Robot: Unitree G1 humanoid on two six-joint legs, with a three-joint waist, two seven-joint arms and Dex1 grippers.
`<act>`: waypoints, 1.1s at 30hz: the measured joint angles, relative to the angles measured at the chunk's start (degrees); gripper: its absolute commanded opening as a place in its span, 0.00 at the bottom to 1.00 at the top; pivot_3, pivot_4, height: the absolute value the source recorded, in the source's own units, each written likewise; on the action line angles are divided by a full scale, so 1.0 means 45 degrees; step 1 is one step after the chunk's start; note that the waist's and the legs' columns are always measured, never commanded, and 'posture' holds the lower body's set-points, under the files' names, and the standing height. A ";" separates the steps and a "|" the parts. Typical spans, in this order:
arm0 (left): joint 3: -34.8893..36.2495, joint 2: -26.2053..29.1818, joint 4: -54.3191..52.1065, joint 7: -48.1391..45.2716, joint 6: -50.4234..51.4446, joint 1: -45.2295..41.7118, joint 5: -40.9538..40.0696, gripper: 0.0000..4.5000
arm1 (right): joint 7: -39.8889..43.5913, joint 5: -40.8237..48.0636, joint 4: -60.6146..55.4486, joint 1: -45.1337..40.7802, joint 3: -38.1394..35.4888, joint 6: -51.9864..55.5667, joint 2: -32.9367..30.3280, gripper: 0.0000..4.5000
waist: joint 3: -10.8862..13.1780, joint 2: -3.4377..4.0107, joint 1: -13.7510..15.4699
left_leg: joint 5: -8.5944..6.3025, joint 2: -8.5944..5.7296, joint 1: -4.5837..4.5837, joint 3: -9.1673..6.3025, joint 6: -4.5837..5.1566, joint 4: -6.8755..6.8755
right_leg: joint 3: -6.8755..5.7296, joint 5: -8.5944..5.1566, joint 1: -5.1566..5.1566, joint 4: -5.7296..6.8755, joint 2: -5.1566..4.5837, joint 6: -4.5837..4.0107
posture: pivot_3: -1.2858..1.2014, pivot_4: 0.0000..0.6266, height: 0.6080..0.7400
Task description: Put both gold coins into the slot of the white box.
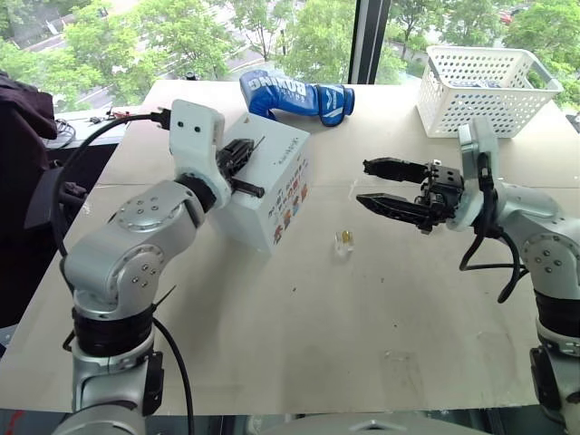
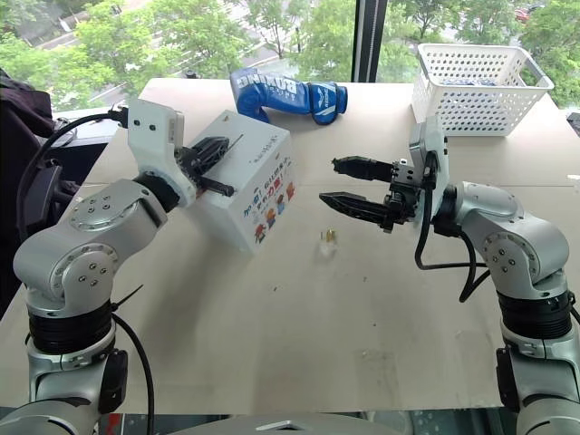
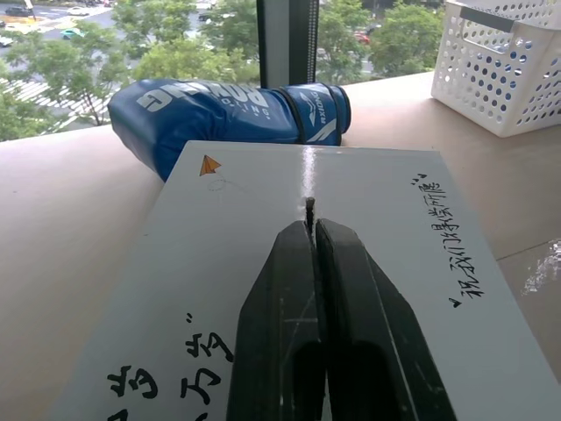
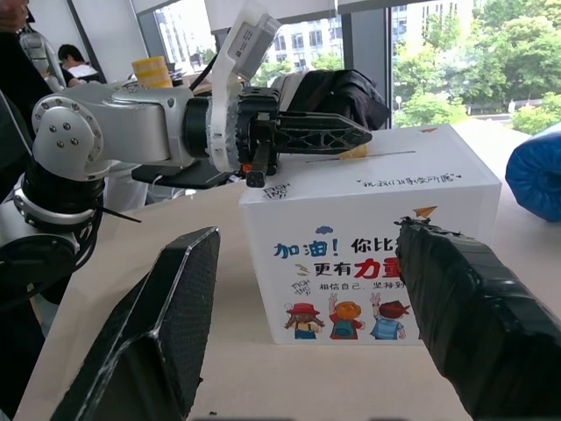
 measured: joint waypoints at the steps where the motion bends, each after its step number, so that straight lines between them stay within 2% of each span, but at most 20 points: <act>1: -0.0014 -0.0040 -0.0005 -0.0142 -0.0046 0.0000 0.0016 0.36 | 0.0000 -0.0011 0.0000 0.0000 0.0000 0.0000 -0.0001 0.78 | 0.0000 0.0000 -0.0008 | 0.0000 -0.0001 0.0001 0.0001 0.0000 0.0000 | 0.0002 0.0000 0.0000 0.0001 0.0001 0.0000 | 0.52 0.24 1.00; 3: -0.0063 -0.0045 -0.0002 -0.0308 -0.0151 0.0011 0.0169 0.54 | 0.0000 -0.0059 0.0000 0.0004 0.0000 -0.0008 -0.0002 0.78 | 0.0000 0.0000 -0.0017 | 0.0000 0.0000 0.0004 0.0001 0.0000 0.0000 | 0.0005 0.0000 -0.0001 0.0005 0.0003 0.0000 | 0.52 0.24 1.00; 6: -0.0189 -0.0147 0.0092 -0.0578 -0.0590 0.0045 0.0714 0.88 | 0.0005 -0.0302 0.0005 0.0063 0.0023 -0.0118 -0.0028 0.78 | 0.0000 0.0000 -0.0016 | 0.0001 0.0002 0.0002 -0.0003 0.0000 0.0000 | 0.0002 0.0000 -0.0002 0.0006 0.0007 -0.0001 | 0.52 0.24 1.00; 11: 0.0005 -0.0508 0.0124 -0.1619 -0.1764 0.0042 0.0841 0.88 | 0.0117 -0.1066 0.0140 0.0341 0.0200 -0.0580 -0.0092 0.78 | 0.0001 -0.0001 -0.0015 | 0.0000 0.0002 -0.0010 -0.0001 0.0000 0.0000 | 0.0003 0.0000 -0.0006 -0.0005 0.0003 -0.0001 | 0.52 0.24 1.00; 13: 0.0290 -0.0420 -0.0193 -0.2528 -0.2136 0.0109 0.0330 0.88 | 0.0223 -0.1740 0.0336 0.0607 0.0555 -0.0932 -0.0224 0.78 | 0.0001 -0.0001 -0.0023 | 0.0000 0.0002 -0.0012 -0.0002 0.0001 -0.0001 | 0.0001 -0.0001 -0.0008 -0.0007 0.0003 -0.0001 | 0.52 0.24 1.00; 15: 0.0936 -0.0340 -0.0910 -0.3366 -0.2188 0.0343 -0.0913 0.88 | 0.0264 -0.2417 0.0565 0.0971 0.0971 -0.1336 -0.0215 0.78 | 0.0001 -0.0001 -0.0043 | 0.0000 0.0008 -0.0015 -0.0003 0.0000 -0.0002 | 0.0009 -0.0001 -0.0012 -0.0008 -0.0001 -0.0001 | 0.52 0.24 1.00; 18: 0.1868 0.0557 -0.2009 -0.4706 -0.1913 0.1663 -0.3079 0.88 | 0.0175 -0.3493 0.0851 0.1606 0.1619 -0.2044 0.0012 0.78 | 0.0002 0.0001 -0.0170 | 0.0000 0.0027 -0.0012 0.0000 0.0000 -0.0008 | 0.0034 -0.0002 -0.0018 -0.0006 0.0002 -0.0002 | 0.52 0.24 1.00; 21: 0.3115 0.2705 -0.2914 -0.6698 -0.1165 0.4860 -0.4865 0.88 | -0.0699 -0.4789 0.1232 0.2448 0.2459 -0.2712 0.0947 0.78 | 0.0005 0.0007 -0.0395 | 0.0002 0.0051 0.0001 0.0018 -0.0005 -0.0016 | 0.0024 -0.0005 -0.0033 0.0012 0.0025 -0.0006 | 0.52 0.24 1.00; 25: 0.4055 0.3375 -0.3536 -0.7493 -0.1081 0.6620 -0.5759 0.88 | -0.1512 -0.5676 0.1438 0.2735 0.2940 -0.2958 0.1604 0.78 | 0.0012 0.0018 -0.0287 | 0.0018 0.0034 0.0018 0.0015 -0.0032 -0.0008 | 0.0010 -0.0007 -0.0014 0.0019 0.0015 -0.0011 | 0.52 0.24 1.00; 29: 0.3447 0.3419 -0.4073 -0.7530 -0.1570 0.8186 -0.4588 0.88 | -0.2030 -0.6391 0.1496 0.3134 0.3136 -0.3118 0.1926 0.78 | 0.0011 0.0017 -0.0195 | 0.0017 0.0004 0.0041 0.0025 -0.0031 -0.0008 | 0.0032 -0.0032 0.0008 0.0018 0.0009 -0.0056 | 0.52 0.24 1.00; 31: 0.2215 0.2763 -0.4171 -0.6989 -0.2178 0.8189 -0.3190 0.88 | -0.2189 -0.6576 0.1617 0.3292 0.3093 -0.3388 0.2102 0.78 | 0.0009 0.0020 -0.0155 | 0.0017 -0.0001 0.0047 0.0029 -0.0031 -0.0010 | 0.0042 -0.0031 0.0010 0.0019 0.0012 -0.0056 | 0.52 0.24 1.00; 33: 0.0913 0.1596 -0.4052 -0.6150 -0.2806 0.7833 -0.1942 0.88 | -0.2255 -0.6554 0.1677 0.3448 0.2906 -0.3711 0.2350 0.78 | 0.0006 0.0022 -0.0101 | 0.0017 -0.0001 0.0049 0.0028 -0.0031 -0.0015 | 0.0047 -0.0023 0.0010 0.0020 0.0016 -0.0044 | 0.52 0.24 1.00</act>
